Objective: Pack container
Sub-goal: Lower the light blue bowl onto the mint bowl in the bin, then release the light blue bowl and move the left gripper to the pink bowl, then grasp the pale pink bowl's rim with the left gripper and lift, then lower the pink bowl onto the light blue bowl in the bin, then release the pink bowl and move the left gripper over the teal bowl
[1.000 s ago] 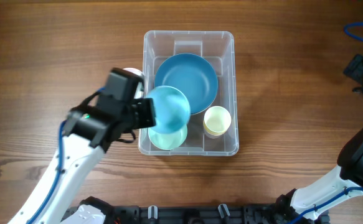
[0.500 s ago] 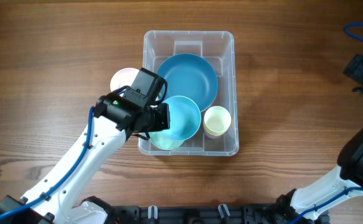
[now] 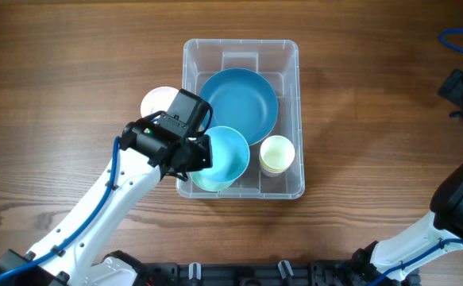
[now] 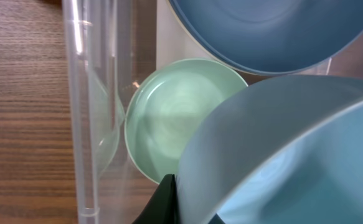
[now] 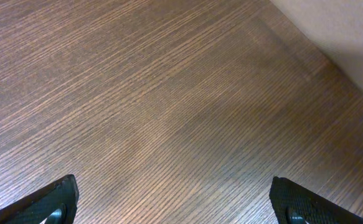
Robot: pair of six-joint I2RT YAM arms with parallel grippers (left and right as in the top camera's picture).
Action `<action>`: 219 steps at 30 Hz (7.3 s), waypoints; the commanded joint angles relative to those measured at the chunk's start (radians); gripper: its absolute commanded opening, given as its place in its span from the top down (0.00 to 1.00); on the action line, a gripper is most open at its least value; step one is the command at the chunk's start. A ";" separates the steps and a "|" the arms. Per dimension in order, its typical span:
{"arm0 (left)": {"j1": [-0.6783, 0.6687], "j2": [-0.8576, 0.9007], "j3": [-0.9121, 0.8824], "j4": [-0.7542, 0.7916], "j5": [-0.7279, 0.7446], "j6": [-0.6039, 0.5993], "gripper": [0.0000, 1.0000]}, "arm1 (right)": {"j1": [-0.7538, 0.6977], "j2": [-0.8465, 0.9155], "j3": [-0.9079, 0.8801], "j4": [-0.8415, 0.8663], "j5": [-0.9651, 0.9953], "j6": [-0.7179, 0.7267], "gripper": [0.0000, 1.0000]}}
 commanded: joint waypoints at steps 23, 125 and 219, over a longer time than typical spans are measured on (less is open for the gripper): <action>0.238 -0.098 0.153 0.018 -0.187 -0.051 0.40 | -0.004 0.000 0.008 0.002 0.006 -0.008 0.00; 0.027 0.023 0.152 -0.152 -0.025 -0.077 0.92 | -0.003 0.000 0.008 0.002 0.006 -0.008 0.00; -0.143 0.177 0.152 -0.009 -0.103 -0.253 0.96 | -0.003 0.000 0.008 0.002 0.006 -0.008 0.00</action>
